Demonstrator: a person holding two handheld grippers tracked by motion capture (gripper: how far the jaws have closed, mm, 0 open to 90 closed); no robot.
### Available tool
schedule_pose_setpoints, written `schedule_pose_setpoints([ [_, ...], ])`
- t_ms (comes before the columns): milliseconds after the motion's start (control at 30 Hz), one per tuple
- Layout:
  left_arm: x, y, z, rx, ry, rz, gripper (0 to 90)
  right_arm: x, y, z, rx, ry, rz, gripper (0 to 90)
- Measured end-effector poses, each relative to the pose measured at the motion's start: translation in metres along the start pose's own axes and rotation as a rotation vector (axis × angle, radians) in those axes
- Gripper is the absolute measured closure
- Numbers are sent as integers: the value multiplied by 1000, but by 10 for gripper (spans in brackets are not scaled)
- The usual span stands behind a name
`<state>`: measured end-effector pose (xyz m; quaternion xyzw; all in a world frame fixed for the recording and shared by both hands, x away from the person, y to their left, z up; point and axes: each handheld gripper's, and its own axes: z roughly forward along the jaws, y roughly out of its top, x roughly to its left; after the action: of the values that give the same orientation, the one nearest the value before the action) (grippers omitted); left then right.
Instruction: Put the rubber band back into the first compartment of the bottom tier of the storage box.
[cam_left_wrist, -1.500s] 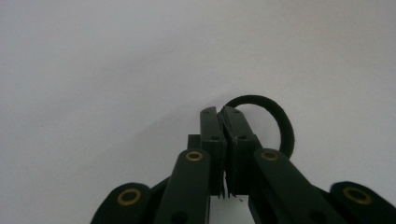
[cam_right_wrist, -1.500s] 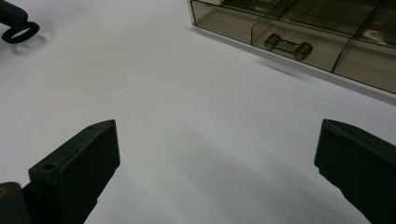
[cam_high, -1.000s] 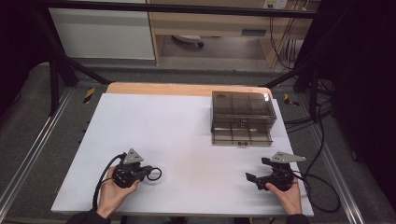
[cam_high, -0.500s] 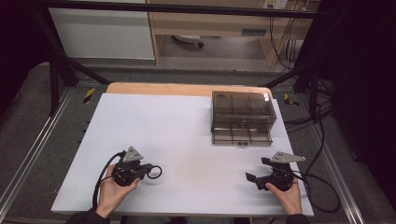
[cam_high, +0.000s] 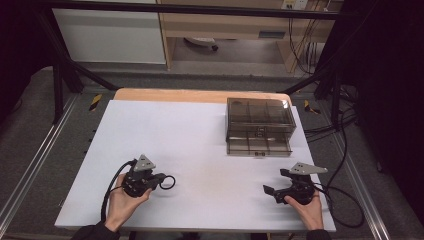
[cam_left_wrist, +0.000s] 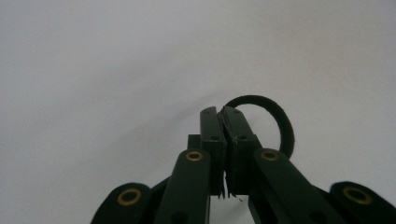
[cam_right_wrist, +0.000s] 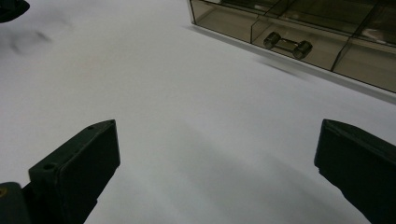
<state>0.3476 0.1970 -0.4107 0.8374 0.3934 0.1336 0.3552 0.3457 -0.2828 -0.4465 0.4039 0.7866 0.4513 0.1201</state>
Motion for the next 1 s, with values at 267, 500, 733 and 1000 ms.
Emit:
schedule_pose_setpoints([
  [267,-2,8,4,-7,-7,6,870,0,0,0,2,-2,-1,8],
  [500,-5,14,8,-5,-15,12,870,0,0,0,2,-1,-3,8],
  [733,-9,21,13,-5,-22,20,871,0,0,0,1,-1,2,8],
  [1000,-12,26,18,-6,-27,23,870,0,0,0,0,-2,-1,8],
])
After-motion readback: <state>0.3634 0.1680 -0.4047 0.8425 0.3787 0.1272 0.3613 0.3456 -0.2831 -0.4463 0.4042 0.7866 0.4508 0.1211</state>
